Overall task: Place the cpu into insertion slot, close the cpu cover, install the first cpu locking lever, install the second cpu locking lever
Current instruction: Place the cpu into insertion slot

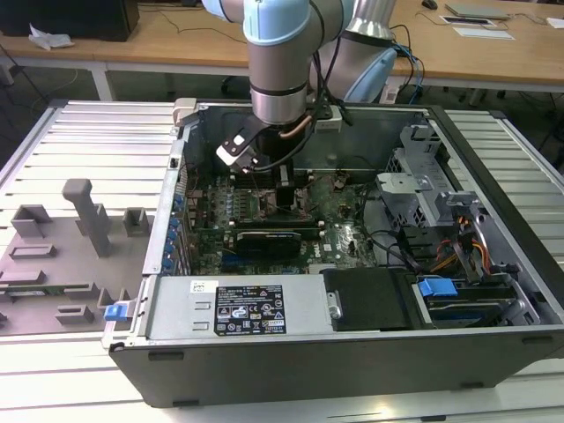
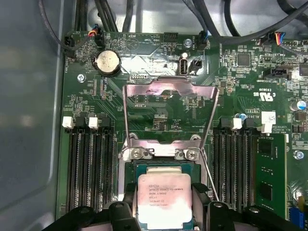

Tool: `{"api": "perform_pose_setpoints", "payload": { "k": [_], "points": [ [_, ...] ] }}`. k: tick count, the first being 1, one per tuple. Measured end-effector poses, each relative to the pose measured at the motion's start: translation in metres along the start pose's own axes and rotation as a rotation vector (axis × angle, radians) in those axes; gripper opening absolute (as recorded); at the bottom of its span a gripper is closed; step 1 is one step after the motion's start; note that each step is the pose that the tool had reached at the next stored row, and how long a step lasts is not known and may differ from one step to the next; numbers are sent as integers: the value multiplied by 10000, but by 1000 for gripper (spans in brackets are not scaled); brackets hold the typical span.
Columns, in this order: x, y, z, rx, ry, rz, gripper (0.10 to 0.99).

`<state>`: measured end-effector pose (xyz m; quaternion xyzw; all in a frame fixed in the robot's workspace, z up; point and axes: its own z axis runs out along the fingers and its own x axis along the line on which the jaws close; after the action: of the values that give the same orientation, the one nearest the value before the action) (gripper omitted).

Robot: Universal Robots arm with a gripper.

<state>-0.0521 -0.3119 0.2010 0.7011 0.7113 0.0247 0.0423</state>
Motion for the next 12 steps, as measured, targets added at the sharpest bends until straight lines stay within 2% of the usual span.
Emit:
{"api": "perform_pose_setpoints", "payload": {
  "k": [12],
  "points": [
    [19,-10,27,-1,1,4,541]
  ]
}}
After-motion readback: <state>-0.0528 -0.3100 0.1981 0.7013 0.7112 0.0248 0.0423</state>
